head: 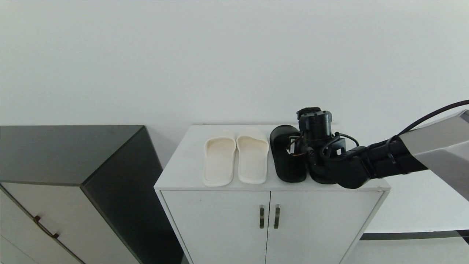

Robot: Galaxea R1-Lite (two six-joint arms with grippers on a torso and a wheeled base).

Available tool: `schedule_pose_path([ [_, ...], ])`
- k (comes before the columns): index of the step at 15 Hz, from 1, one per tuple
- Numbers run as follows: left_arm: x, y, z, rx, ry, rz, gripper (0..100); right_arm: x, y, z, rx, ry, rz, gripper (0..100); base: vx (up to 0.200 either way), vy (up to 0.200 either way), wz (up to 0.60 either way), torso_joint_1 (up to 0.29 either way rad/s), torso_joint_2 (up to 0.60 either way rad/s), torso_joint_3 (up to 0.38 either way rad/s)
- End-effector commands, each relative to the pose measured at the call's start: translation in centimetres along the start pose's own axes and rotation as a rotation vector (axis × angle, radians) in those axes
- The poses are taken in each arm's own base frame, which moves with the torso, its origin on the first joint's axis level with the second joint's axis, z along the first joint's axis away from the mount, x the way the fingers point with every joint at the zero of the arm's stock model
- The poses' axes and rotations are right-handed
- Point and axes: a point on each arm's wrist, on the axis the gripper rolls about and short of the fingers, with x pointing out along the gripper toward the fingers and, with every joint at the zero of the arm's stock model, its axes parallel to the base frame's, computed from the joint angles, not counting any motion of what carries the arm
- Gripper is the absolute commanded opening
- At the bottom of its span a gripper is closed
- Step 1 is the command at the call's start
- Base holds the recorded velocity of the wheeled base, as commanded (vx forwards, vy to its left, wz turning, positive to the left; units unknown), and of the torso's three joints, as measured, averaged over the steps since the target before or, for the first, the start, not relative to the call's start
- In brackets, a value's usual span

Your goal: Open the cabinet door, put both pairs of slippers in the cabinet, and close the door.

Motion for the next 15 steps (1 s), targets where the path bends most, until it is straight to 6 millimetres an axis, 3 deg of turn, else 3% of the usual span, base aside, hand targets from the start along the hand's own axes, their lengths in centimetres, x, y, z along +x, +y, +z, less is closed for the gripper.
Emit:
schedule_pose_path([
  [1, 0.0, 0.0, 0.0, 0.000, 0.000, 0.001, 0, -0.2, 0.0, 0.5, 0.008, -0.013, -0.001, 0, 0.000, 0.000, 0.00, 0.000, 0.00, 0.000],
  [4, 0.0, 0.0, 0.0, 0.004, 0.000, 0.001, 0, -1.6, -0.7, 1.6, 0.018, -0.028, 0.005, 0, 0.000, 0.000, 0.00, 0.000, 0.00, 0.000],
  [7, 0.0, 0.0, 0.0, 0.009, -0.001, -0.001, 0, -5.2, -2.4, 2.9, -0.011, -0.030, 0.057, 0, 0.000, 0.000, 0.00, 0.000, 0.00, 0.000],
  [12, 0.0, 0.0, 0.0, 0.007, 0.000, -0.001, 0, -13.6, -6.0, 3.0, -0.030, 0.019, 0.414, 0, 0.000, 0.000, 0.00, 0.000, 0.00, 0.000],
  [15, 0.0, 0.0, 0.0, 0.007, -0.001, -0.001, 0, -17.1, -8.0, 2.0, -0.040, 0.060, 0.651, 0, 0.000, 0.000, 0.00, 0.000, 0.00, 0.000],
])
